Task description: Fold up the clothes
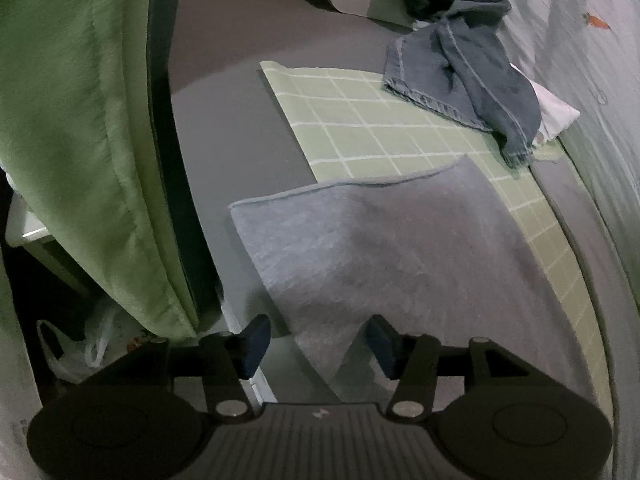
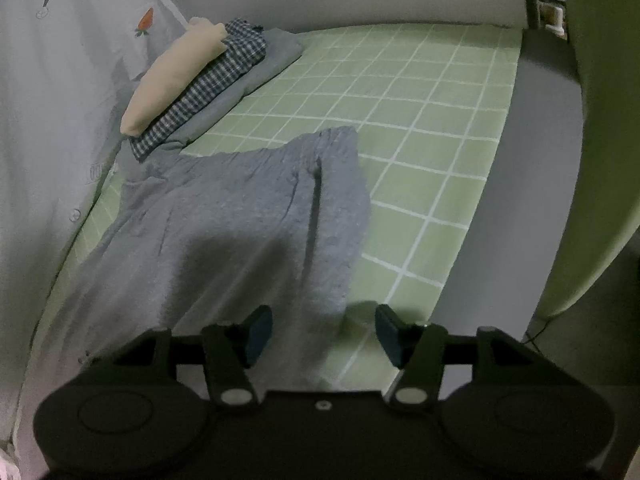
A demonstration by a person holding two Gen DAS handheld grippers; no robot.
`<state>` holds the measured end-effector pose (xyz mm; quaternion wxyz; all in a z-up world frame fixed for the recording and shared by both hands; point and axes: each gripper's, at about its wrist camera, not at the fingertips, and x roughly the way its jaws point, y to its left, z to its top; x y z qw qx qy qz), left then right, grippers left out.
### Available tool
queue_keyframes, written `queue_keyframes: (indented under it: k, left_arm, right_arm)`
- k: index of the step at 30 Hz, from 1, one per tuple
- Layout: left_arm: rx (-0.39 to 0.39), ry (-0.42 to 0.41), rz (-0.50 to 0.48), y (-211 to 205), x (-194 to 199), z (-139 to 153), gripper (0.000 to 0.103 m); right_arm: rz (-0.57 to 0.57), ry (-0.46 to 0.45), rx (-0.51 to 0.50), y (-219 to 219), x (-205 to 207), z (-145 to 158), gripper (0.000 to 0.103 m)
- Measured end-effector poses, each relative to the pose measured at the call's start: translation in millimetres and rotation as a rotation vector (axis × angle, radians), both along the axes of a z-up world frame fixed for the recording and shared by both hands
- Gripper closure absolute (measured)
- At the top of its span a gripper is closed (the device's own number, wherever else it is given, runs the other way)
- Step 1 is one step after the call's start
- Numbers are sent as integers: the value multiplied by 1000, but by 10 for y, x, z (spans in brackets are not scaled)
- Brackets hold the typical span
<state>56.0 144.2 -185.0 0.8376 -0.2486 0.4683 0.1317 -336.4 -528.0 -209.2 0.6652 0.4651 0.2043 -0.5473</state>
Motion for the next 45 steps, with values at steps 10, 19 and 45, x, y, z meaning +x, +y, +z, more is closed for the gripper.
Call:
queue_keyframes:
  k: [10,19,45]
  left_arm:
    - [86,-82,-47,-113,109,180,103]
    - [135,-288,-77,-166,295,983,103]
    - [206,-159,-18,-76,366,784,102]
  right_arm:
    - [51,-84,2,-140,5,-81,102]
    - [29,-163,-133,-110,-227,333,102]
    - [20,63,-14,-196,-243,221,101]
